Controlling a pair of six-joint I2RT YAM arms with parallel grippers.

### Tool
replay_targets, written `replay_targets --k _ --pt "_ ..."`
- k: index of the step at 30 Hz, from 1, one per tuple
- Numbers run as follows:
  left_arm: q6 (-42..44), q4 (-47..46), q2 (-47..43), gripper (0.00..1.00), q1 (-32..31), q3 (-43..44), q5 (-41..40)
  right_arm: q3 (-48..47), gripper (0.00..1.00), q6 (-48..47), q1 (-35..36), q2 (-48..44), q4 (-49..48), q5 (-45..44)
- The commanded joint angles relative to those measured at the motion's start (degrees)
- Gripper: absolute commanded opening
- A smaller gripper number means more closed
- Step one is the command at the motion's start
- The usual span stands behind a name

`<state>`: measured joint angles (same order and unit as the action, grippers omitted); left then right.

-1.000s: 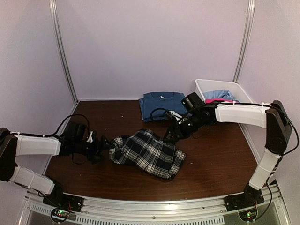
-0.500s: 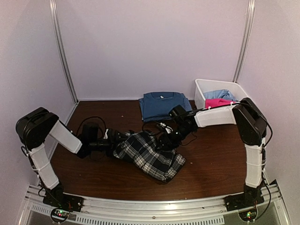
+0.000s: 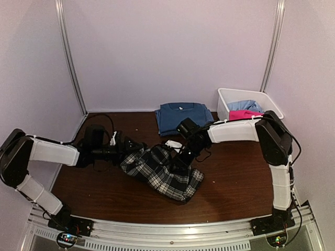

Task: Fold and stack the mixed laundry pile
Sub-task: Smooth out the square-folded skirt at the center of the board.

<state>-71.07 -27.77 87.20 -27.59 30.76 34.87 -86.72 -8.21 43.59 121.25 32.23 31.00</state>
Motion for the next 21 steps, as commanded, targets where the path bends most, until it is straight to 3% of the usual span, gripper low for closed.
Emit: replay_targets --k 1,5,9,11,14,15,17,21 --pt "22.63 29.27 -7.36 0.98 1.93 8.94 -5.18 3.44 0.56 -9.91 -0.42 -0.10 2.03 -18.87" --pt "25.56 33.00 -12.18 0.98 6.59 9.67 -4.80 0.42 0.58 -12.59 -0.45 -4.83 -1.44 -22.57" --pt "37.57 51.23 -13.78 0.98 6.59 19.95 -12.35 -5.00 0.65 -13.40 -0.48 -9.55 -3.22 -22.51" --pt "41.63 56.83 -14.40 0.98 6.52 23.71 -14.78 -10.45 0.67 -10.65 -0.60 -10.25 -0.09 -21.34" --pt "43.31 56.25 -14.85 0.98 4.00 26.73 -12.25 -13.58 0.68 -3.36 -0.75 -11.69 5.92 -18.20" --pt "43.48 55.05 -14.18 0.97 2.32 27.53 -10.84 -13.35 0.68 -0.30 -0.88 -12.29 8.61 -15.99" --pt "42.12 51.19 -11.37 0.87 -0.85 28.24 -6.25 -9.86 0.67 7.96 -1.09 -14.09 9.50 -7.99" --pt "38.92 43.92 -3.27 0.67 -7.02 30.38 -0.55 9.84 0.63 30.40 -1.00 -20.89 -7.52 12.66"
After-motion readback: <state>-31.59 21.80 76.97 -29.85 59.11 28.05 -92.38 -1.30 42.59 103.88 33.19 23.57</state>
